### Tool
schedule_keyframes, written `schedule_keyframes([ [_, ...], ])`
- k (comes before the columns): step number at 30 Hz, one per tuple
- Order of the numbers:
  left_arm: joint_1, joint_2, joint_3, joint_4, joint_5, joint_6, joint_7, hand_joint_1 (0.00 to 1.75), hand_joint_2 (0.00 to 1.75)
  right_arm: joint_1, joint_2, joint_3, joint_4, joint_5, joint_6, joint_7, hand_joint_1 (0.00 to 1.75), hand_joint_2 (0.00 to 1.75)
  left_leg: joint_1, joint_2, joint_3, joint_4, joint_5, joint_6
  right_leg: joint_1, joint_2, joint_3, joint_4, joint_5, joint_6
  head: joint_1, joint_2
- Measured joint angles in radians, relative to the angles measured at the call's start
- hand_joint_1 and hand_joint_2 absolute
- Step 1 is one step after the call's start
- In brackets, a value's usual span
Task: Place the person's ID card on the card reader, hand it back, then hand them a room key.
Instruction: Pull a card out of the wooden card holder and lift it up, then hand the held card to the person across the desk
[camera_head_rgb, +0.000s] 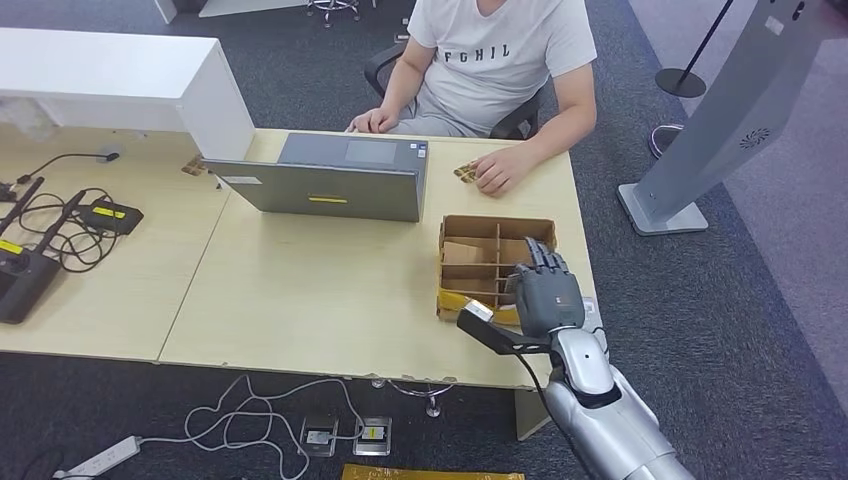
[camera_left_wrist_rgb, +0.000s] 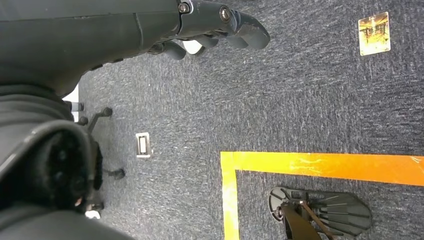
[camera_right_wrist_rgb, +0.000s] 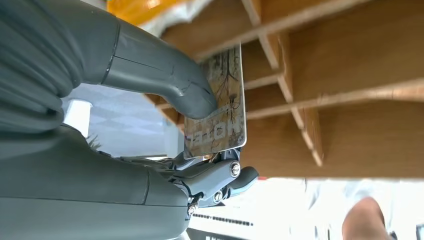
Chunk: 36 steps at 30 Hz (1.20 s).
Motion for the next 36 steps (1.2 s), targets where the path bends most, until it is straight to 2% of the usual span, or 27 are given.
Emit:
schedule_keyframes([
  [4,0.000,0.002,-0.001,0.000,0.001,0.000,-0.006,0.00,0.00,-0.039,-0.008,-0.025,-0.012,-0.001,-0.015,-0.025,1.75,1.75,0.000,0.000,0.000,0.000,0.000,0.000,0.000,0.001,0.000,0.000,0.000,0.000,0.000,0.000],
  [10,0.000,0.005,-0.013,0.000,0.003,0.000,-0.016,0.00,0.00,-0.107,-0.037,-0.072,-0.091,-0.009,0.015,-0.061,1.75,1.75,0.000,0.001,0.000,0.000,0.000,0.000,0.000,0.002,-0.001,0.000,0.000,0.000,0.000,0.000],
  [17,0.000,0.005,-0.019,0.000,0.004,0.000,-0.018,0.00,0.00,-0.120,-0.050,-0.100,-0.148,-0.010,0.022,-0.069,1.75,1.75,0.000,0.001,0.000,0.000,0.000,0.000,0.000,0.002,-0.001,0.000,0.000,0.000,0.000,0.000],
  [22,0.000,0.005,-0.022,0.000,0.008,0.000,-0.018,0.00,0.00,-0.126,-0.052,-0.112,-0.172,-0.009,0.004,-0.086,1.75,1.75,0.000,0.001,0.000,0.000,0.000,0.000,0.000,0.002,-0.001,0.000,0.000,0.000,0.000,0.000],
  [30,0.000,0.005,-0.025,0.000,0.012,0.003,-0.018,0.00,0.00,-0.202,-0.057,-0.130,-0.211,-0.024,-0.028,-0.147,1.75,1.75,0.000,0.001,0.000,0.000,0.000,0.000,0.000,0.002,-0.001,0.000,0.000,0.000,0.000,0.000],
  [36,0.000,0.005,-0.025,0.000,0.012,0.004,-0.018,0.00,0.00,-0.227,-0.057,-0.129,-0.207,-0.020,-0.046,-0.157,1.75,1.75,0.000,0.001,-0.001,0.000,0.000,0.000,0.000,0.002,-0.001,0.000,0.000,0.000,0.000,0.000],
])
